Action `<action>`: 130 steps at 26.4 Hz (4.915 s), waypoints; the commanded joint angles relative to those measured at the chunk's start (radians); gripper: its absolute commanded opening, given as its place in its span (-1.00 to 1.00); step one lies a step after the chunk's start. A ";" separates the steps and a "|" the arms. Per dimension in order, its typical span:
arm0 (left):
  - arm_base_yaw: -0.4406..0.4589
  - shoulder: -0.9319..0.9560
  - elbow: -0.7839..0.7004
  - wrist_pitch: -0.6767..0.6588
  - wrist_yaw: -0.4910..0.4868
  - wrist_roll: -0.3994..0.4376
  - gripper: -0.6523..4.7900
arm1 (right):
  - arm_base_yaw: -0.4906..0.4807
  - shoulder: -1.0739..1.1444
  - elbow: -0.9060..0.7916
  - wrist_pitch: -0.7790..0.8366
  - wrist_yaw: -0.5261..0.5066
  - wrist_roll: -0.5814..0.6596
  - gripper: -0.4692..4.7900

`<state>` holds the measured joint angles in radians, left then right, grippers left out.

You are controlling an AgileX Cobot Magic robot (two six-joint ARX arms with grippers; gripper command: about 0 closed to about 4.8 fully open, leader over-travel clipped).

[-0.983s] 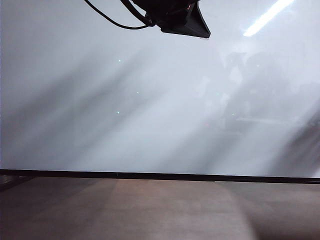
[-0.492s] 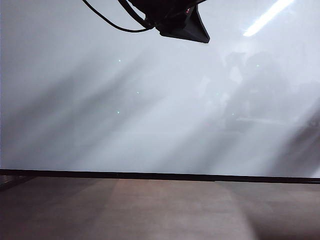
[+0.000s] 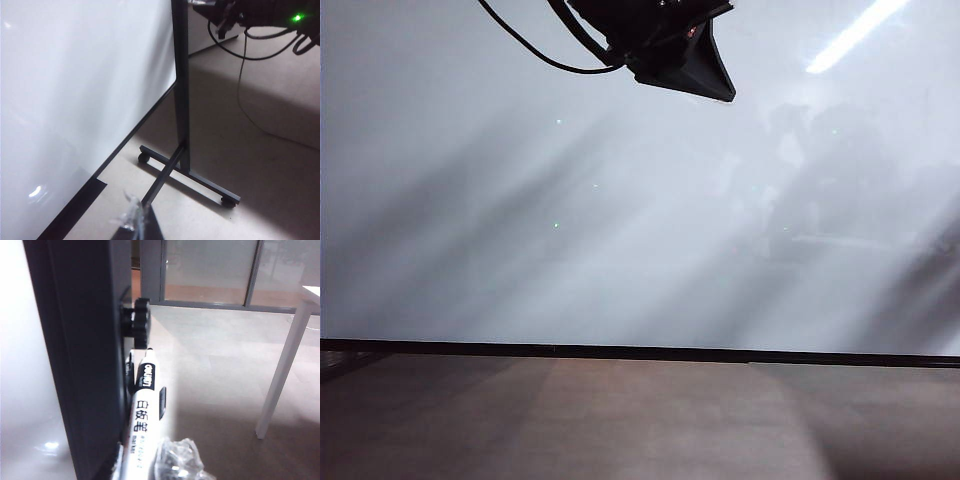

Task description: Reach to the right to find the marker pen, pick it up, and write the number 1 on the whiteboard.

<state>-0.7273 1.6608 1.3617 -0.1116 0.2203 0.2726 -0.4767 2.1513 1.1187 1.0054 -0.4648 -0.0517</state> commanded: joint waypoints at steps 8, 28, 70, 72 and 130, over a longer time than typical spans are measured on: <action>0.000 -0.117 0.012 -0.042 -0.047 -0.003 -0.78 | -0.060 -0.374 -0.047 -0.373 0.285 0.111 -0.84; 0.002 -0.245 0.420 -0.431 -0.400 -0.116 -0.78 | 0.550 -1.060 0.071 -1.030 0.351 0.123 -0.84; 0.000 -0.211 0.420 -0.391 -0.306 -0.086 -0.78 | 0.559 -0.709 0.539 -1.307 0.538 -0.134 -0.84; 0.000 -0.211 0.420 -0.392 -0.306 -0.086 -0.78 | 0.559 -0.699 0.539 -1.304 0.538 -0.134 -0.84; 0.000 -0.211 0.419 -0.451 -0.309 -0.089 -0.78 | 0.560 -0.900 0.537 -1.452 0.544 -0.105 -0.84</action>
<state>-0.7250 1.4528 1.7748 -0.5655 -0.0906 0.1860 0.0814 1.2839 1.6520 -0.4549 0.0521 -0.1635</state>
